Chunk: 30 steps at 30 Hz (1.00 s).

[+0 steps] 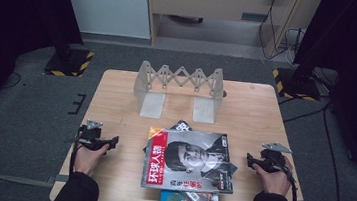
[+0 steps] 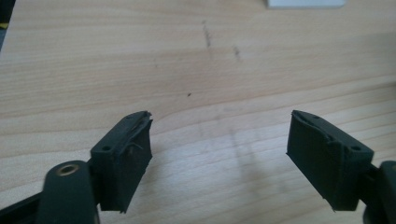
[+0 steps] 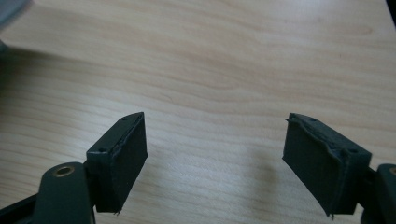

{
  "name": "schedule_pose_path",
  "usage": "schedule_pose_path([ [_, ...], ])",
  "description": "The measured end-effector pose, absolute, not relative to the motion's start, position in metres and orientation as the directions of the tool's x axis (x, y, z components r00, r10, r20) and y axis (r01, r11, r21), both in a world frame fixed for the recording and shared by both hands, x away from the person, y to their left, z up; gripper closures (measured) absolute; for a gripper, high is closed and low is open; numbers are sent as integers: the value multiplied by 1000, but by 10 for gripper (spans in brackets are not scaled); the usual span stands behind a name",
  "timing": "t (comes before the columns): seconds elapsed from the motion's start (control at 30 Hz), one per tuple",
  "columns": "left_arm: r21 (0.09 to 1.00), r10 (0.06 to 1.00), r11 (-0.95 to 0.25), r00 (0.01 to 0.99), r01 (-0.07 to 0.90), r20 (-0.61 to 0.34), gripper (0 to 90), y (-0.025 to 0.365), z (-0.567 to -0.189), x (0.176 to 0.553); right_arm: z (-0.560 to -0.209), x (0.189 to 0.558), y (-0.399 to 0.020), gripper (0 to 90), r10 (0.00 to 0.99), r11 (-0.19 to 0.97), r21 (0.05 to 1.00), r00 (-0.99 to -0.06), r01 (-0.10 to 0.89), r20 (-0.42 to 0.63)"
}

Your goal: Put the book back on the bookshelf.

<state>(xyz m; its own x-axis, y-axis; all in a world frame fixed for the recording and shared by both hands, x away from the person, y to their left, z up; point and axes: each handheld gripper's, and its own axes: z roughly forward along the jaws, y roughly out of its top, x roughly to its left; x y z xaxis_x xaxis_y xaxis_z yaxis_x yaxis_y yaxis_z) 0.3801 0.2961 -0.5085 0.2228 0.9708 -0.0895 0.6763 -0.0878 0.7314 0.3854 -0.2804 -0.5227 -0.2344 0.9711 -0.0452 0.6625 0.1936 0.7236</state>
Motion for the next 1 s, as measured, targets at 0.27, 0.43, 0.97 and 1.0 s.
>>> schedule_pose_path([
  [0.27,762,948,-107,296,639,-115,226,285,-497,368,-504,378,-274,242,969,168,760,-246,628,-12],
  [0.43,770,935,-101,325,630,-144,226,277,-491,364,-495,373,-270,257,965,169,771,-264,613,-2],
  [0.97,784,874,-49,406,619,-266,270,261,-478,339,-461,366,-258,271,954,136,824,-297,551,41],
  [1.0,782,867,-48,414,621,-276,274,259,-477,336,-460,365,-257,271,952,138,825,-303,547,41],
])
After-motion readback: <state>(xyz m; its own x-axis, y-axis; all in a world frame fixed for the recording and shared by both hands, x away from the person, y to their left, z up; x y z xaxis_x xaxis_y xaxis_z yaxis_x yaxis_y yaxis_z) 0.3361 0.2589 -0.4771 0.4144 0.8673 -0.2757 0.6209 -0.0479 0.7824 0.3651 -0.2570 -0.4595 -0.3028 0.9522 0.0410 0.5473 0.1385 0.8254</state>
